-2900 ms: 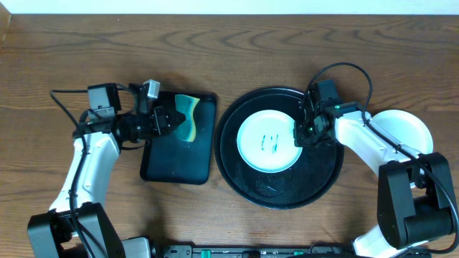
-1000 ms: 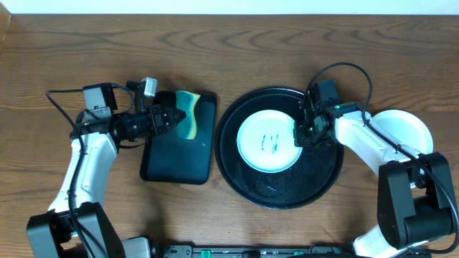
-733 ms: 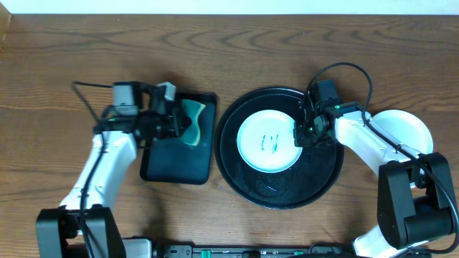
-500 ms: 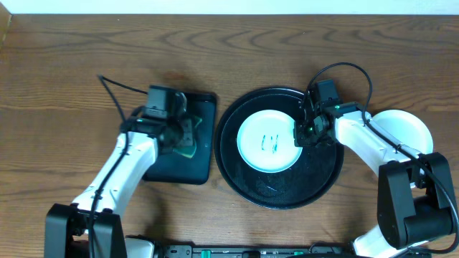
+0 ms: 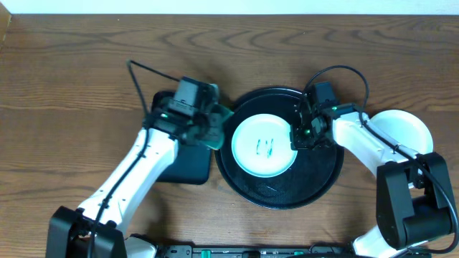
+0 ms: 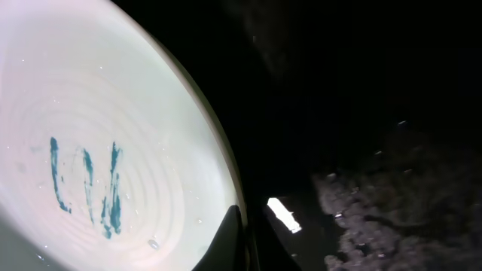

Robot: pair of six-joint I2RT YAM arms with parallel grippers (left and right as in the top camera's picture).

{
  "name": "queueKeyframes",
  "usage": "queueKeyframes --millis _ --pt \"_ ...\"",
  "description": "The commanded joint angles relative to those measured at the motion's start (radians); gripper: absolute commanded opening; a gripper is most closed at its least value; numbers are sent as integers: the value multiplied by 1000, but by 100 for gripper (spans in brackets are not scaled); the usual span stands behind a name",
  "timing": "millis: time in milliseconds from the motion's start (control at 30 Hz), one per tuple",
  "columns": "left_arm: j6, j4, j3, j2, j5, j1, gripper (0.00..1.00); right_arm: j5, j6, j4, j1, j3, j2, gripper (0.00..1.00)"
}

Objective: Clean dirty plates on tray and stack at the side
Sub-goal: 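Scrub the last pale green plate with the sponge in the left gripper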

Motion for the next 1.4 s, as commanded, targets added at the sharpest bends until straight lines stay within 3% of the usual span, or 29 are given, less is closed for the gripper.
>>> queueKeyframes --millis 0,233,367,600,867,1100,1233,1367 --pt "-24 29 19 13 50 -76 7 -17 30 26 24 -40 9 1" --pt "-236 153 17 132 33 -219 7 -17 70 80 26 -102 9 1" --pt "-263 225 17 192 41 -275 8 -17 70 80 26 -102 9 1" --pt "-282 297 17 300 24 -341 7 -17 70 79 26 -102 9 1" --pt "-293 192 17 342 -229 -300 7 -17 69 76 26 -102 9 1" --pt "-292 148 30 247 -203 -232 7 -17 69 75 26 -102 9 1" --pt "-293 174 30 162 -84 -258 7 -17 69 76 26 -102 9 1" --pt "-293 201 28 173 -69 -306 8 -17 69 76 26 -102 9 1"
